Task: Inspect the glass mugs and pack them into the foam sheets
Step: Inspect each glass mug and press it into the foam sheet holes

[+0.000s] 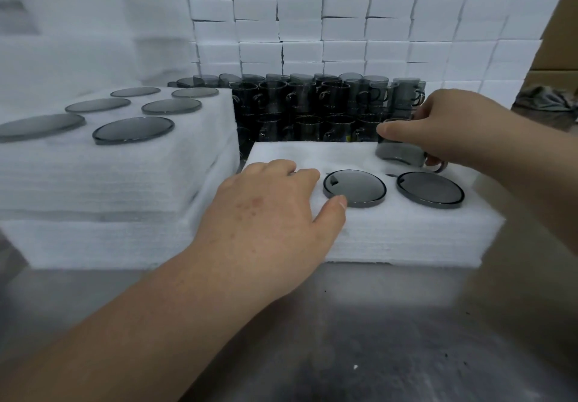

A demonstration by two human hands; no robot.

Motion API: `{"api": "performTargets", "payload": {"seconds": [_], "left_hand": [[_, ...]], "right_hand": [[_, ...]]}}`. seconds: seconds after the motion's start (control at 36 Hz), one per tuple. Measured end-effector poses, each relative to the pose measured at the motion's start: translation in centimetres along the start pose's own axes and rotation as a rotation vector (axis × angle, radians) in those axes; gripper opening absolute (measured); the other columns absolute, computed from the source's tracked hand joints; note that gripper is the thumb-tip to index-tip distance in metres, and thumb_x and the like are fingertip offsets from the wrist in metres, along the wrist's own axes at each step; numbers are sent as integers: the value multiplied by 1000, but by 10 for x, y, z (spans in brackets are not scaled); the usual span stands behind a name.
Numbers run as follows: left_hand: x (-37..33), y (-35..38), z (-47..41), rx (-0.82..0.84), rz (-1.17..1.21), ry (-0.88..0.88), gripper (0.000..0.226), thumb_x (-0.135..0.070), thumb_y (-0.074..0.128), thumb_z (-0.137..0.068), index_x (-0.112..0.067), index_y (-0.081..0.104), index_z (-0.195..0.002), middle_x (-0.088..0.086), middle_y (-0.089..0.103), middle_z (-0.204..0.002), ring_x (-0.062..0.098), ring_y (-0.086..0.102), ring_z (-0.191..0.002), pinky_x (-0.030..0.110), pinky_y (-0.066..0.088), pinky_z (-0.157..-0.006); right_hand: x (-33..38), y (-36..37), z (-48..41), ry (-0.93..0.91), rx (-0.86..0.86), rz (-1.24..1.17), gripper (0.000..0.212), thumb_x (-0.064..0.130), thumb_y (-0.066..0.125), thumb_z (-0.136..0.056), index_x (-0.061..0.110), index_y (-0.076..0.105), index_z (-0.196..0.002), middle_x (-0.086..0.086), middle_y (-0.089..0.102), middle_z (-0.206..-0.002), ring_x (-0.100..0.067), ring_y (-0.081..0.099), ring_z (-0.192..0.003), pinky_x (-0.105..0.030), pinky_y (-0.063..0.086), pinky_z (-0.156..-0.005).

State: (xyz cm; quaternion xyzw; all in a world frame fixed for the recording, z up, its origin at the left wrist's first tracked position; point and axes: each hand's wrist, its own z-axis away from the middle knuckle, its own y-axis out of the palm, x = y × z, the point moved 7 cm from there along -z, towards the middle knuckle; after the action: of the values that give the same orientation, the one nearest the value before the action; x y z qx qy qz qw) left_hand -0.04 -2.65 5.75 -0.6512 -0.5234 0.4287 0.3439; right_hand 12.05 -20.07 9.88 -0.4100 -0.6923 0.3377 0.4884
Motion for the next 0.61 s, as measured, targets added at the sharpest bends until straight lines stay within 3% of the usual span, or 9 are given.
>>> {"api": "performTargets", "payload": {"seconds": [0.08,0.14,0.25,0.33,0.42,0.47,0.5,0.56,0.61], "left_hand": [[0,0,0,18,8,-1,71,-61,14,-73,-37,38,-136,-15,35,-142,6,25,-127,26,20,-100],[0,0,0,18,4,1,71,-61,14,-73,-37,40,-134,-15,37,-140,6,27,-125,26,21,-99],[-1,0,0,15,-5,-3,68,-63,12,-76,-36,45,-129,-14,42,-134,7,30,-121,26,23,-96],[0,1,0,7,-20,1,67,-66,8,-80,-37,44,-129,-15,42,-134,7,31,-121,26,24,-96],[1,1,1,9,-17,-1,66,-65,9,-81,-35,46,-126,-14,44,-131,7,32,-120,26,25,-96],[1,1,1,13,-5,-3,66,-64,11,-80,-34,47,-126,-13,44,-131,8,33,-120,27,25,-96],[0,1,0,10,-7,0,66,-63,10,-80,-33,48,-125,-13,45,-131,8,34,-120,26,25,-95],[1,2,0,7,-13,0,67,-64,9,-80,-33,48,-126,-13,44,-132,8,33,-121,27,25,-96],[1,2,0,7,-10,-5,66,-64,9,-81,-34,46,-127,-13,43,-133,8,32,-121,27,25,-97]], "right_hand": [[5,1,3,-46,29,28,41,59,61,-69,20,54,-58,3,56,-42,-15,53,-55,-24,29,-47],[6,2,4,-53,61,56,41,61,61,-70,20,53,-70,3,55,-60,-11,50,-60,-25,31,-50],[5,4,5,-31,135,88,46,65,53,-74,25,54,-96,5,48,-77,-17,47,-75,-31,34,-68],[10,-3,6,-36,84,90,55,66,40,-82,17,60,-97,4,53,-71,-14,47,-71,-31,33,-66],[15,-11,8,-79,-13,10,60,57,34,-91,6,62,-109,-10,61,-83,-19,50,-71,-32,36,-66],[17,-8,12,-98,12,-117,56,54,32,-93,13,58,-120,-6,63,-93,-23,54,-83,-32,38,-76],[18,-3,13,-113,61,-144,54,56,30,-92,21,54,-127,0,61,-109,-21,54,-100,-32,36,-86],[22,11,17,-165,199,-141,63,64,25,-87,32,36,-141,16,37,-144,-9,31,-133,-27,19,-108],[24,27,21,-198,346,-139,80,71,18,-75,34,21,-146,25,14,-148,6,9,-133,-24,3,-111]]}}
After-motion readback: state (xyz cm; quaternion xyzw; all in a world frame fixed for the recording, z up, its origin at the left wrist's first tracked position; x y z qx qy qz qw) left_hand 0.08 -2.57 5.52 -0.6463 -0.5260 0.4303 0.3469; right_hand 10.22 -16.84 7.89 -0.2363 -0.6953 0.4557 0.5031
